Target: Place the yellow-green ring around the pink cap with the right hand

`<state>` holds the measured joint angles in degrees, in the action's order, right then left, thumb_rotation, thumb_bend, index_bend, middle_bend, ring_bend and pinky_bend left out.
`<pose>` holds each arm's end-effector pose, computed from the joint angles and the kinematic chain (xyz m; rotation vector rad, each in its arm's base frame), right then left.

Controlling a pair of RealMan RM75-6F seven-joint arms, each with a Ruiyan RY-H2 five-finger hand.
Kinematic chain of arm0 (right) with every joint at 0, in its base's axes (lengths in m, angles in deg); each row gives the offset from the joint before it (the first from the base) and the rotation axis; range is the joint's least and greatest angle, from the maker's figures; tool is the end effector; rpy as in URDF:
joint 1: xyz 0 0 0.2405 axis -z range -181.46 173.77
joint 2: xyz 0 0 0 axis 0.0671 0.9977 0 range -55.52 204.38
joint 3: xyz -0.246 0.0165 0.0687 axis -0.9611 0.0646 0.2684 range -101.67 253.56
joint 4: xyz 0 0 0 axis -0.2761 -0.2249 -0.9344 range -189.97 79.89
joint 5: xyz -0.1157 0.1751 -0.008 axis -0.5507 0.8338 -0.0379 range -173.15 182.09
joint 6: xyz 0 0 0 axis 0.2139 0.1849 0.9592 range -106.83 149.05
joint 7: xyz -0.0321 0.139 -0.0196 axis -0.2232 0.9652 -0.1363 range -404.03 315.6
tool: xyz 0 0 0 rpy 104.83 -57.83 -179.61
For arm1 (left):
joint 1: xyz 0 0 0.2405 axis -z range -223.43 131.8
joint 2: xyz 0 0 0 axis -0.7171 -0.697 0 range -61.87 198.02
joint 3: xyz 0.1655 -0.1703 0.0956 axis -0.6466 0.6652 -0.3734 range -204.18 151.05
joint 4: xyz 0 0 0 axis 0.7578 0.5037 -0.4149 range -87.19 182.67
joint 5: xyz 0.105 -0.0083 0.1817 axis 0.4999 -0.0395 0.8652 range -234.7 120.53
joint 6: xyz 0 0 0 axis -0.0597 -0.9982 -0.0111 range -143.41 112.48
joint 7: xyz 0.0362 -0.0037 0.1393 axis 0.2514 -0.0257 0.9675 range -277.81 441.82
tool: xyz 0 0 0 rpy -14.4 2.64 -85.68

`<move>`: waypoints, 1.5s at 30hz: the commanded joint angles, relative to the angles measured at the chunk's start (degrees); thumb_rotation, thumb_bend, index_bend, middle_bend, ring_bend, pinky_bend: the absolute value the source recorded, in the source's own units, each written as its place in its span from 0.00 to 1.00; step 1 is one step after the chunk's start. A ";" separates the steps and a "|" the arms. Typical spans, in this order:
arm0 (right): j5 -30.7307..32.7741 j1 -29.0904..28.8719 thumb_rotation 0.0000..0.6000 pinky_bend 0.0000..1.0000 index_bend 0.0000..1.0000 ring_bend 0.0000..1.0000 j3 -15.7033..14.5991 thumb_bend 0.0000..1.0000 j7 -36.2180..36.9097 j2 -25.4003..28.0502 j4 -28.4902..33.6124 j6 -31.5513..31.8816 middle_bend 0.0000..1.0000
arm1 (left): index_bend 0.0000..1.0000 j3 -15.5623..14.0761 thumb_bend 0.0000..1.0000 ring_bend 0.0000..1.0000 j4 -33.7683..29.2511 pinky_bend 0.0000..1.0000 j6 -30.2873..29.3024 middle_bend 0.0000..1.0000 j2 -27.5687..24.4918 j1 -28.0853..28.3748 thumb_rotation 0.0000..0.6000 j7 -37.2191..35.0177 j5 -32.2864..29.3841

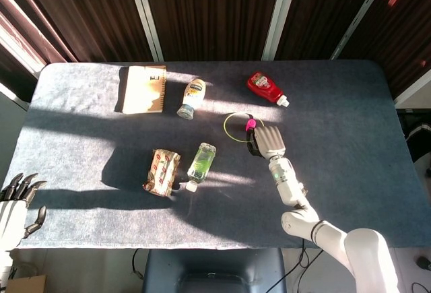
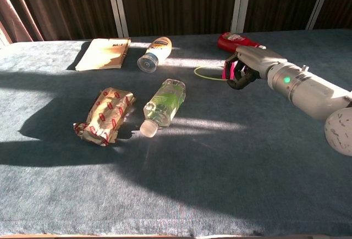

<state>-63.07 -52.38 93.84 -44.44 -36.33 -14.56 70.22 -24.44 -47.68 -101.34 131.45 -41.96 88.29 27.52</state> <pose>-0.1788 -0.4239 -0.0605 1.6107 -1.0220 0.9604 -0.3078 0.1721 0.1595 -1.3815 -0.8715 -0.8299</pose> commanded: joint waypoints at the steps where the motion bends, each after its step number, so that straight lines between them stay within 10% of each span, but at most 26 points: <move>1: -0.97 -0.06 1.00 1.00 0.74 1.00 -0.81 0.52 0.79 -0.47 -0.83 -0.08 0.88 | 0.24 0.00 0.46 0.04 0.00 0.20 -0.04 0.12 -0.01 -0.03 1.00 -0.09 0.02; 6: -1.00 0.53 1.00 1.00 0.45 1.00 -1.14 0.17 0.85 1.18 1.98 -0.92 0.88 | 0.24 -0.03 0.46 0.05 -0.01 0.20 -0.02 0.13 0.03 -0.02 1.00 -0.05 0.13; 15: 0.23 3.70 1.00 1.00 0.09 1.00 -1.41 0.04 -6.12 9.62 18.06 1.97 0.88 | 0.24 -0.05 0.46 0.05 -0.09 0.20 0.28 0.13 0.02 0.07 1.00 0.16 0.01; 28: -4.65 20.79 1.00 0.99 0.51 0.86 -7.75 0.04 -19.48 38.76 60.11 22.65 0.80 | 0.24 0.04 0.46 0.05 -0.03 0.20 0.38 0.14 0.02 0.08 1.00 0.07 -0.19; 33: -8.81 28.65 1.00 0.78 0.50 0.65 -13.43 0.04 -21.39 46.74 64.07 30.08 0.60 | 0.24 0.22 0.46 0.05 0.17 0.20 0.70 0.14 0.18 0.32 1.00 0.25 -0.42; 40: -11.07 36.59 1.00 0.22 0.21 0.19 -19.15 0.04 -14.30 48.73 58.14 33.76 0.22 | 0.24 0.29 0.46 0.05 0.51 0.20 1.18 0.14 0.33 0.63 1.00 0.34 -0.57; 45: -10.00 38.39 1.00 0.12 0.03 0.02 -20.42 0.04 -13.19 48.56 55.63 32.07 0.04 | 0.24 0.17 0.46 0.05 0.67 0.20 0.57 0.14 0.45 0.53 1.00 0.01 0.23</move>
<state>-73.40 -14.47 73.77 -57.84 12.20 41.60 102.77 -24.25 -47.03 -100.71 131.88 -41.41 88.35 27.70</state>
